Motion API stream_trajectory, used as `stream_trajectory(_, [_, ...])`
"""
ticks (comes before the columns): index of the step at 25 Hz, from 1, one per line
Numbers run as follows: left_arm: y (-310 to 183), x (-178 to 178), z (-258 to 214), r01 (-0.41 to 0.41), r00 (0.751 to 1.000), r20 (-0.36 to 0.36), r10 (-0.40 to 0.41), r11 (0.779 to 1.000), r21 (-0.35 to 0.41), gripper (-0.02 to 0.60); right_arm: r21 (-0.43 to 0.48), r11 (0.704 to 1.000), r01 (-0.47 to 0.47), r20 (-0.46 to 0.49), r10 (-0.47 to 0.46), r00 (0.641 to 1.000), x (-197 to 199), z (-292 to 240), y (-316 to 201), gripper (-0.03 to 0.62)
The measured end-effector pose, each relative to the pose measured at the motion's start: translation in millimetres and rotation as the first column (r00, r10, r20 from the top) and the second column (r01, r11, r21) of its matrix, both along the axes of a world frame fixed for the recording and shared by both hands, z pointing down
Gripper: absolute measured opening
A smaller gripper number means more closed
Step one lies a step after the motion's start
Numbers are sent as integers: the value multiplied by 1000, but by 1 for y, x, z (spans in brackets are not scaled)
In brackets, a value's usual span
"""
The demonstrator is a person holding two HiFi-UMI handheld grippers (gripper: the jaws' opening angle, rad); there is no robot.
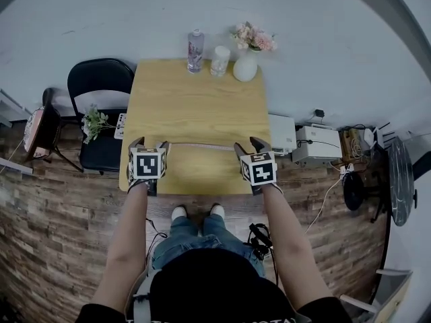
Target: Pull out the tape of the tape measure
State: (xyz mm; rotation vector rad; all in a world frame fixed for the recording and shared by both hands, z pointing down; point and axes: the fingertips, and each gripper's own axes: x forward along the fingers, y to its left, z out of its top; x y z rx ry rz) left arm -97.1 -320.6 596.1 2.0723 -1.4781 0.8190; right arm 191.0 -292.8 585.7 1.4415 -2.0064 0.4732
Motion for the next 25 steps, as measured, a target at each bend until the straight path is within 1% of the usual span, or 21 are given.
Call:
stream_trajectory(4, [-1, -9, -19, 12, 1000, -20, -12, 999, 32, 318, 41, 999, -14, 5, 14, 1000, -4, -20, 2, 230])
stream_trajectory(8, [1, -17, -37, -1, 1000, -30, 3, 997, 79, 318, 87, 995, -50, 22, 48, 999, -7, -37, 12, 219])
stream_trajectory(11, [-1, -24, -53, -17, 999, -39, 22, 992, 126, 318, 138, 987, -83, 40, 78, 996, -9, -55, 17, 212])
stream_trajectory(14, [-5, -26, -72, -36, 998, -46, 45, 983, 179, 318, 198, 973, -122, 57, 112, 992, -9, -77, 26, 199])
stream_trajectory(19, [0, -30, -104, -41, 996, -67, 61, 963, 267, 318, 284, 948, -147, 93, 125, 988, -16, -108, 48, 178])
stream_trajectory(23, [10, -28, -133, -59, 993, -76, 92, 932, 358, 317, 346, 924, -161, 113, 129, 985, -18, -135, 61, 150])
stream_trajectory(25, [17, -28, -145, -56, 992, -83, 96, 918, 392, 316, 373, 914, -160, 121, 123, 985, -20, -147, 66, 133])
